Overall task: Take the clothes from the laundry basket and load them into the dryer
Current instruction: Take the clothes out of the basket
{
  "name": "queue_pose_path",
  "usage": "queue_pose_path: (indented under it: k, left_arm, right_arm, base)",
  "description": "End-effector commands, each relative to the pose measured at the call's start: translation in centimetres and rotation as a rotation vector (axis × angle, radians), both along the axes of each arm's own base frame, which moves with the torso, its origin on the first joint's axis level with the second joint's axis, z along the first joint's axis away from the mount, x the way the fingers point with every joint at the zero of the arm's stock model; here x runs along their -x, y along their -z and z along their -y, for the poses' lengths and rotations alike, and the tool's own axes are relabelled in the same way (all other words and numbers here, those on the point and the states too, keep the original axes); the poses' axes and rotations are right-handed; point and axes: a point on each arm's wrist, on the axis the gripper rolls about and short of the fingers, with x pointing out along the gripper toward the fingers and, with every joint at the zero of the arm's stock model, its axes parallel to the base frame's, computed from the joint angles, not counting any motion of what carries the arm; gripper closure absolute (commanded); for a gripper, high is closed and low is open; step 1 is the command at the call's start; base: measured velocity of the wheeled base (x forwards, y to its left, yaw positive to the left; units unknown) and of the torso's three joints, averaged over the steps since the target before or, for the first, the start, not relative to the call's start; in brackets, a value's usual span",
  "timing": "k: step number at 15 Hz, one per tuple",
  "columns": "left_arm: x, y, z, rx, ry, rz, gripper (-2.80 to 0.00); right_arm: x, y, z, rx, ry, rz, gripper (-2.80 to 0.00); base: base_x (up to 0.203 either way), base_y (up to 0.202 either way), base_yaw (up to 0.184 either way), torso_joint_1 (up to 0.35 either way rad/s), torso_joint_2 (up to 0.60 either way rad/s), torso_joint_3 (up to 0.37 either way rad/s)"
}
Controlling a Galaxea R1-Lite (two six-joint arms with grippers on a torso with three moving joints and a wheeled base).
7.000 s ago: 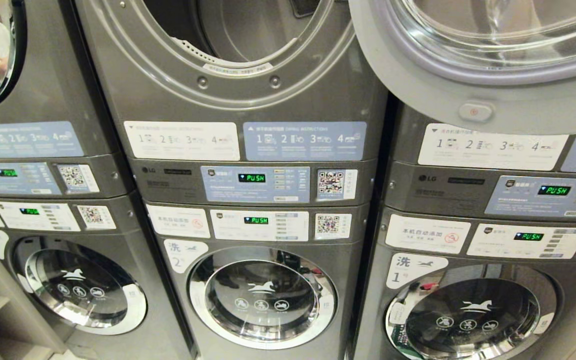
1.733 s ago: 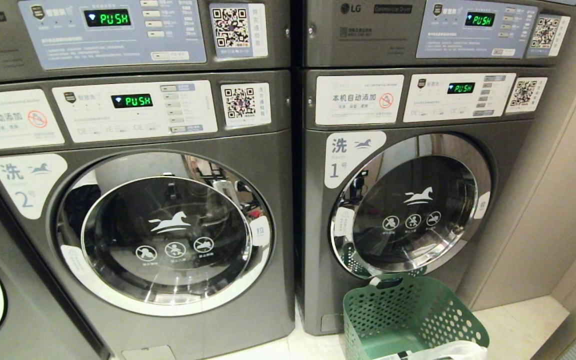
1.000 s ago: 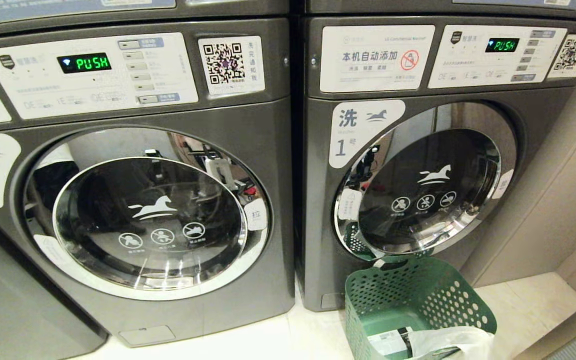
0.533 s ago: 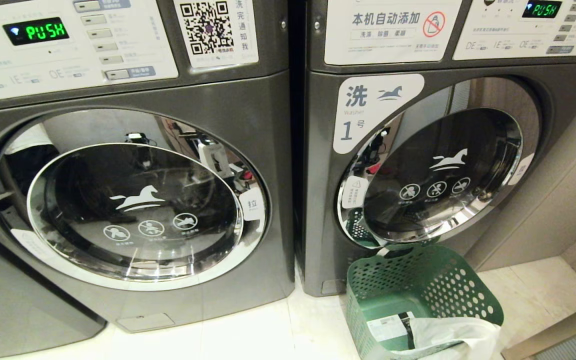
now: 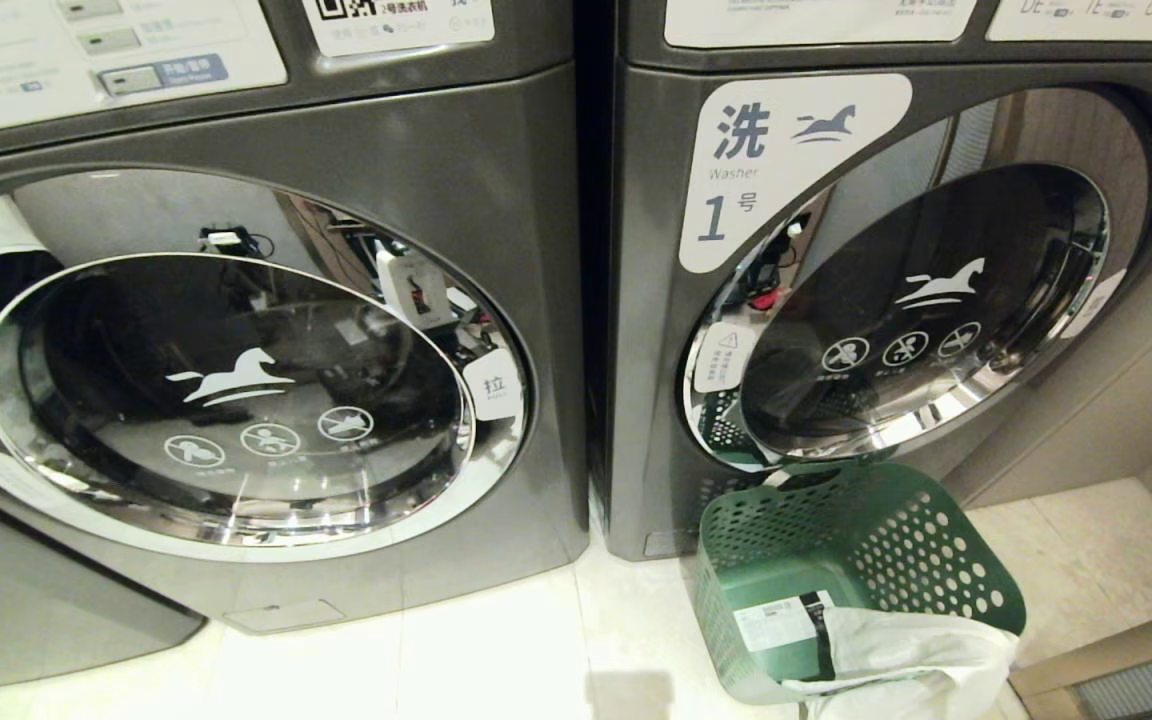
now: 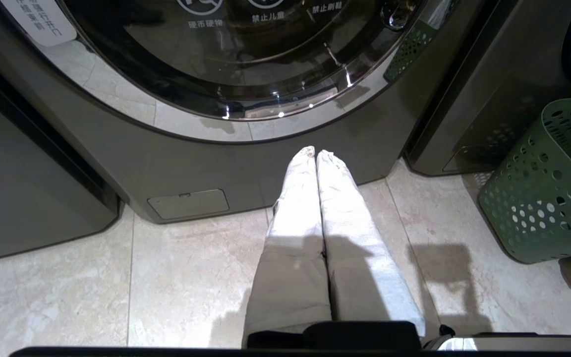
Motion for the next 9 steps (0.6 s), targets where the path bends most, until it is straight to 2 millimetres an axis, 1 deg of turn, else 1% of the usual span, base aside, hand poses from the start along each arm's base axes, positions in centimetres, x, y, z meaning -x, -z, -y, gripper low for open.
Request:
queue_pose_path:
  k: [1,9]
  left_arm:
    - [0.00,0.05,0.00,0.000,0.000,0.000,0.00]
    - [0.00,0.06,0.00,0.000,0.000,-0.001,0.00]
  right_arm:
    - [-0.14,0.50,0.00,0.000,0.000,-0.018,0.00]
    - [-0.13,0.51,0.00,0.001,0.000,-0.021,0.00]
  base:
    - [0.000,0.000,0.000,-0.002,0.00,-0.196]
    - [0.000,0.000,0.000,0.003,0.00,-0.200]
